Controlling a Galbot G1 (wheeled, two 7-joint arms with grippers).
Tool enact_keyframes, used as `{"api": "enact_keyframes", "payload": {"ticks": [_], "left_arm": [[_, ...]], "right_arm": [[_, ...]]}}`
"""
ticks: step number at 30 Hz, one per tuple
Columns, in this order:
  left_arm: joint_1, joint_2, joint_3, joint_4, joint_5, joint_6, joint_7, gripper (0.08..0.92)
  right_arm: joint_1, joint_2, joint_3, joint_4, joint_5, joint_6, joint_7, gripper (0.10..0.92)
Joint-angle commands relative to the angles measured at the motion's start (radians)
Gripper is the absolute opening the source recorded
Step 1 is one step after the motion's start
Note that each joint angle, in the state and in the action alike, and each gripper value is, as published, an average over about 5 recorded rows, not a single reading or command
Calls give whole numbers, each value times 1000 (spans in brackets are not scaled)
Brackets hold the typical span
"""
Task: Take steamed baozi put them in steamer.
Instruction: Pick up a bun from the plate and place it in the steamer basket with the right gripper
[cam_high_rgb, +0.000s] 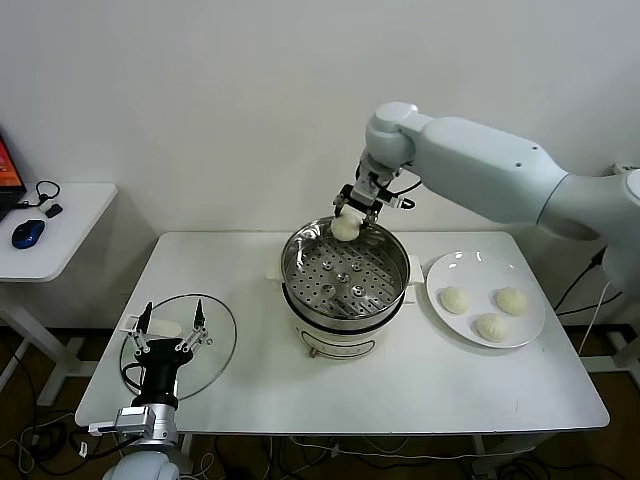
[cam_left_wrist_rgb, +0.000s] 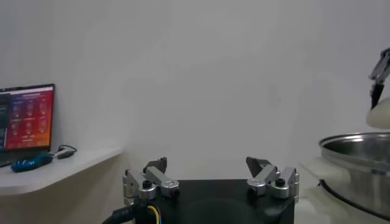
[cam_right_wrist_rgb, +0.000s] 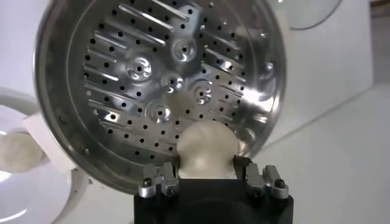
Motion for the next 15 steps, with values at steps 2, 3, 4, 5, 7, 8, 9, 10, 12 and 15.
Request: {"api": "enact_keyframes", "payload": {"ticks": [2, 3, 4, 5, 7, 8, 9, 10, 12, 15], "left_arm": [[2, 5, -10, -9, -25, 8, 4, 823], [2, 6, -12, -8, -25, 8, 4, 823], [3, 6, -14, -7, -26, 7, 4, 823], [4, 6, -15, -6, -26, 7, 4, 823], [6, 5, -15, -6, -26, 6, 4, 823], [7, 5, -15, -5, -26, 5, 4, 823], [8, 5, -15, -4, -26, 4, 4, 823], [9, 4, -15, -4, -25, 3, 4, 823], [11, 4, -15, -3, -25, 2, 4, 823], [13, 5, -15, -3, -25, 0, 5, 823]], "right_arm": [[-96, 64, 47, -83, -144, 77, 7, 594], [-100, 65, 50, -84, -147, 78, 7, 594], [-104, 66, 52, -85, -150, 78, 6, 594], [-106, 65, 52, -84, -151, 78, 6, 594], [-110, 63, 52, -83, -154, 78, 5, 594], [-112, 62, 52, -84, -155, 78, 5, 594], [-114, 61, 53, -84, -157, 78, 5, 594], [-116, 61, 55, -85, -160, 78, 5, 594], [-120, 62, 62, -85, -168, 79, 5, 594], [-127, 65, 75, -89, -188, 82, 5, 594]]}}
